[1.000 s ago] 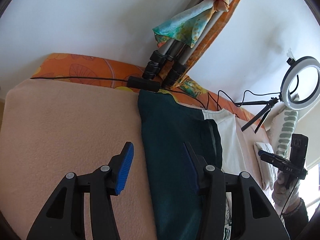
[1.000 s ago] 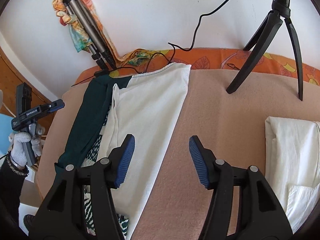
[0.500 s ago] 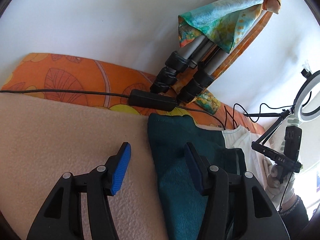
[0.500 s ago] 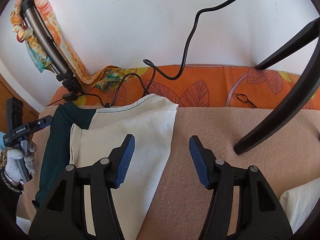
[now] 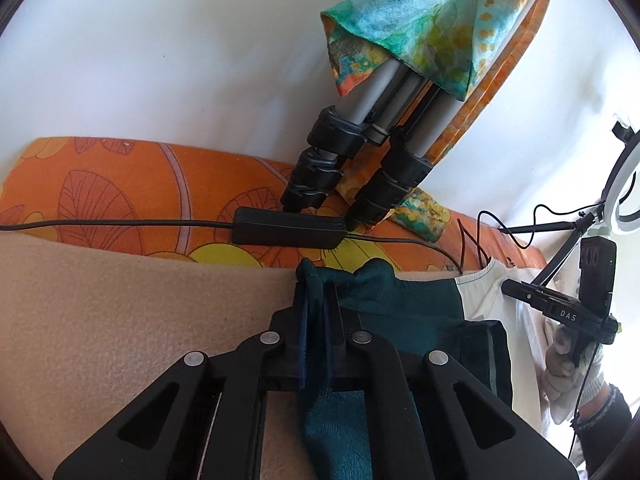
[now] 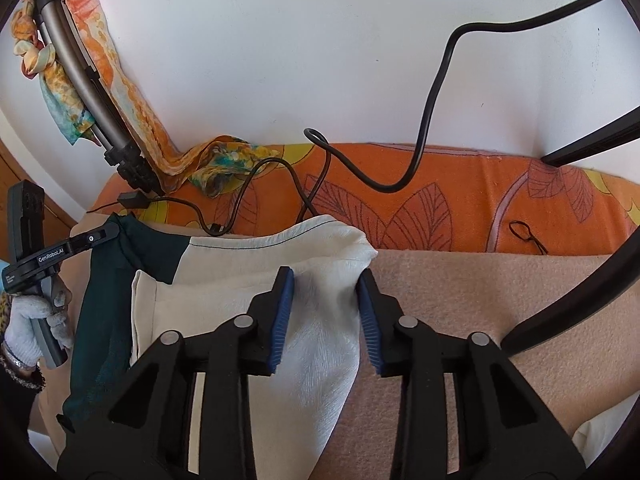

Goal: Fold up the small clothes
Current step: 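Grasp the collar end of the folded strip with both grippers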

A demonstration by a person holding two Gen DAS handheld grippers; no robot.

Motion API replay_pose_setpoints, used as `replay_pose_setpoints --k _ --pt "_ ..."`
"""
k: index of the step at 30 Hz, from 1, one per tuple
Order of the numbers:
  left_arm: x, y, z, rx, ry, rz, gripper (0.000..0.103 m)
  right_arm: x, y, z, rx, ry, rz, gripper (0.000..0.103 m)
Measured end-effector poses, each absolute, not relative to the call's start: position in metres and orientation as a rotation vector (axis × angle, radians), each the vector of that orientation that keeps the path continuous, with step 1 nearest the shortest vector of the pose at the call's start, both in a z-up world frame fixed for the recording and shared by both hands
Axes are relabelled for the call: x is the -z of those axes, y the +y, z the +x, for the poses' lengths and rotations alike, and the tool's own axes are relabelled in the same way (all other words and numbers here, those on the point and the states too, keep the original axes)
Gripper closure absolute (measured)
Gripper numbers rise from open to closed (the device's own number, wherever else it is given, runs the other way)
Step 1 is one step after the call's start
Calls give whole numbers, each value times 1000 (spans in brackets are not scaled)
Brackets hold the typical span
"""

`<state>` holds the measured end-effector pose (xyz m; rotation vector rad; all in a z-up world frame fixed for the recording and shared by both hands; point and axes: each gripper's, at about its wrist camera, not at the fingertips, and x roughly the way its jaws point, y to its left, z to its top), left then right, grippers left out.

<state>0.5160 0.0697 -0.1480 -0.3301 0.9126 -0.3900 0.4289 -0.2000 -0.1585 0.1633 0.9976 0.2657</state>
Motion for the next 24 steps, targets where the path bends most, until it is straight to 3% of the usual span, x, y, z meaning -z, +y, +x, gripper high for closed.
replay_pose_setpoints --k 3,6,24 --pt "142 68 513 400 893 -316 101 152 -197 427 -273 981 152 95" --pt "133 70 506 408 874 -317 101 140 -195 421 -286 956 148 98" --pt "62 68 417 455 783 -268 101 57 -180 330 -371 850 138 98"
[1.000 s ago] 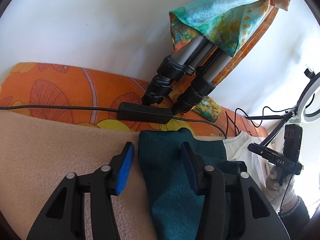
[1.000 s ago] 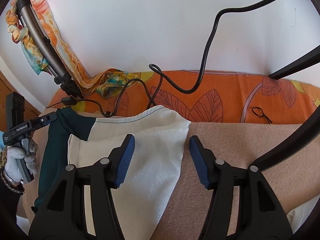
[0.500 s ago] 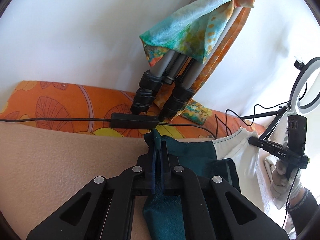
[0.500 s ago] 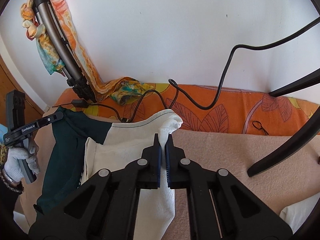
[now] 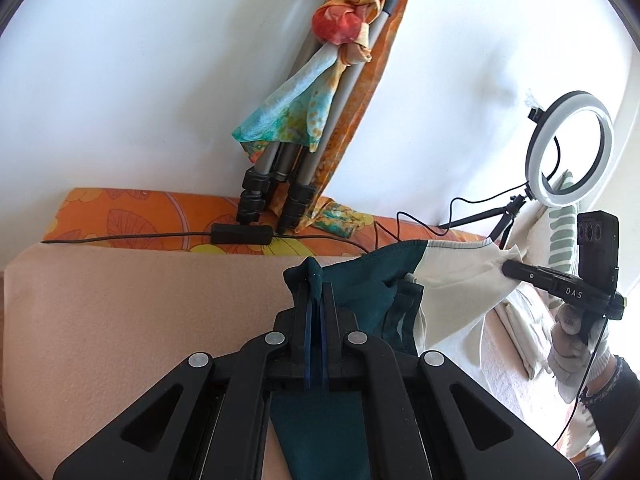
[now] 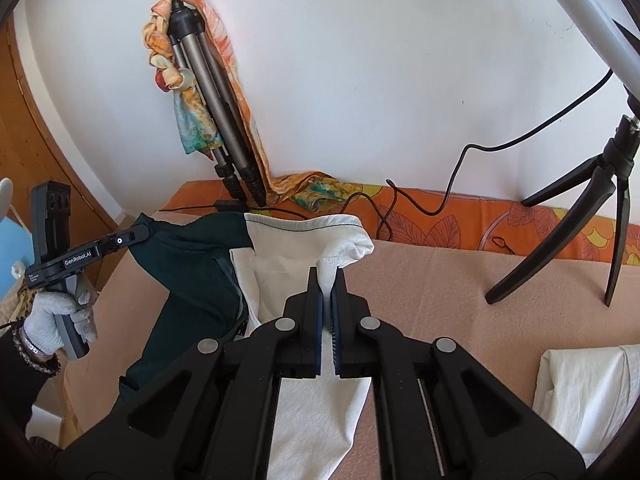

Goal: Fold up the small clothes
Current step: 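Grasp the collar end of the folded strip with both grippers, then fold the collar end over onto the hem with both grippers, then release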

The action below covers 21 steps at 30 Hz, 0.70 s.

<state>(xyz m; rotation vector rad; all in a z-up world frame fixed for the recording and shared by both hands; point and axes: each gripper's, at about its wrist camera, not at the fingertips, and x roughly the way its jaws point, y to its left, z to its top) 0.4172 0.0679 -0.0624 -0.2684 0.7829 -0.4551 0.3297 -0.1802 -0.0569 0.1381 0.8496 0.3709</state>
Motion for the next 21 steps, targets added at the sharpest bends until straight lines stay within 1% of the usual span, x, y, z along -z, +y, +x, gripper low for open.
replay_pose_setpoints --k 7,11,21 --pt "44 71 361 461 763 -255 101 36 -169 263 -404 843 116 98" --pt "44 74 321 465 769 -238 101 34 -163 221 -421 842 111 98" --pt "85 78 234 488 865 -191 101 80 -151 121 -430 910 65 98"
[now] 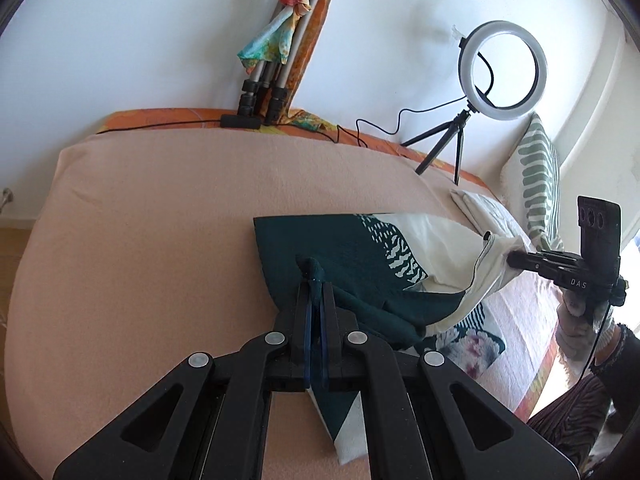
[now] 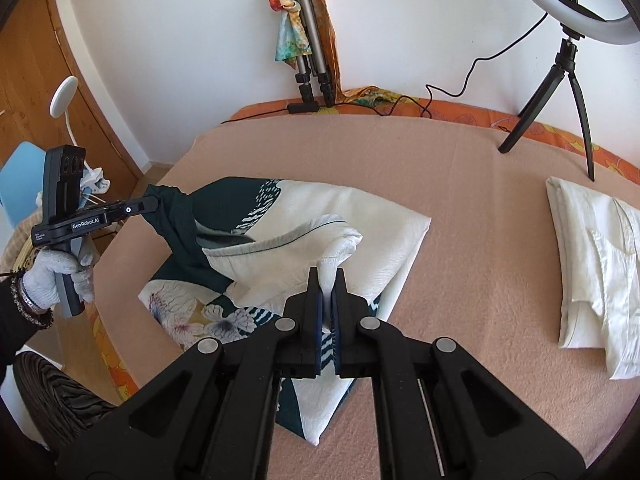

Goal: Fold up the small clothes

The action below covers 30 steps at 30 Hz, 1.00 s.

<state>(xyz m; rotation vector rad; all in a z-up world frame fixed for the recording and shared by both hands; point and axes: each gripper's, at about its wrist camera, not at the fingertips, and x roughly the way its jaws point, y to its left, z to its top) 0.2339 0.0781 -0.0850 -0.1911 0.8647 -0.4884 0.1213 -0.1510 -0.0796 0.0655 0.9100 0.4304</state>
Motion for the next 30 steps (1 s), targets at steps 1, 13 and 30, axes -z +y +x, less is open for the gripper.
replay_pose_setpoints --k 1,13,30 --pt "89 77 229 488 877 -172 101 85 -151 116 -425 915 56 98" --pt "95 82 181 519 871 -111 98 94 -170 72 -385 870 8 98" --pt "79 115 154 470 849 -148 87 99 -212 39 -393 912 194 58"
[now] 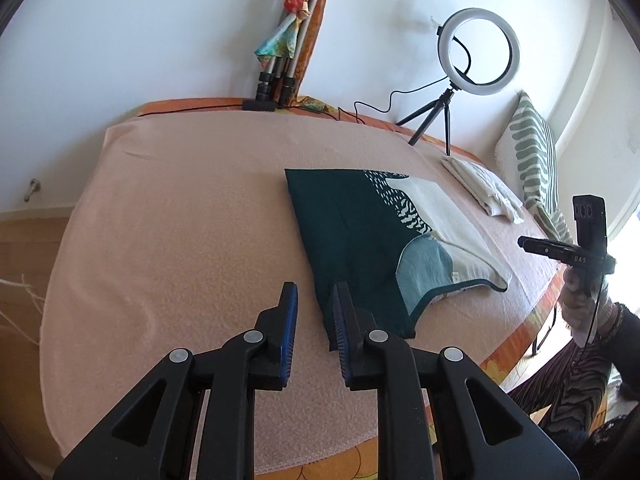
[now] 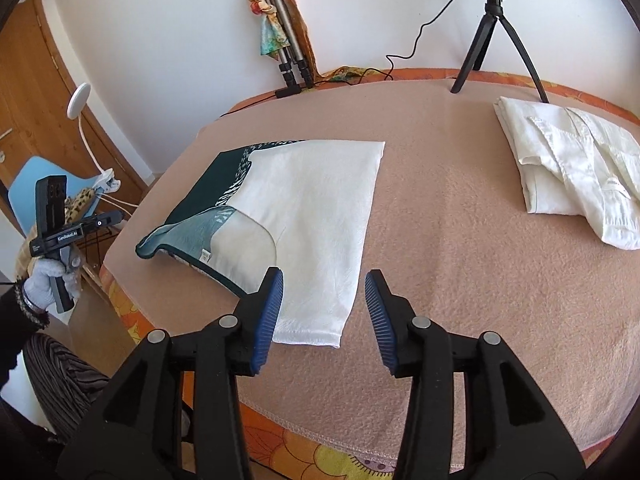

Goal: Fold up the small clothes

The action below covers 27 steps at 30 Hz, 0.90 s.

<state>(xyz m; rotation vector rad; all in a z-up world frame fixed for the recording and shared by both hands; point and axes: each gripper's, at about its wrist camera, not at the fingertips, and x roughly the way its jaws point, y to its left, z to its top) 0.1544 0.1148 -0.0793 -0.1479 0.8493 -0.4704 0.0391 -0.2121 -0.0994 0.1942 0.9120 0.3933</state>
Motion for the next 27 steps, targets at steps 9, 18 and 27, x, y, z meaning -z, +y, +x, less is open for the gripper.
replay_pose_setpoints --k 9,18,27 --pt "107 43 163 591 934 -16 87 143 -205 68 -327 1087 221 58" --pt "126 29 141 602 988 141 87 141 -178 52 -450 1104 107 67" --pt "101 92 142 416 960 -205 35 106 -217 71 -441 979 264 37"
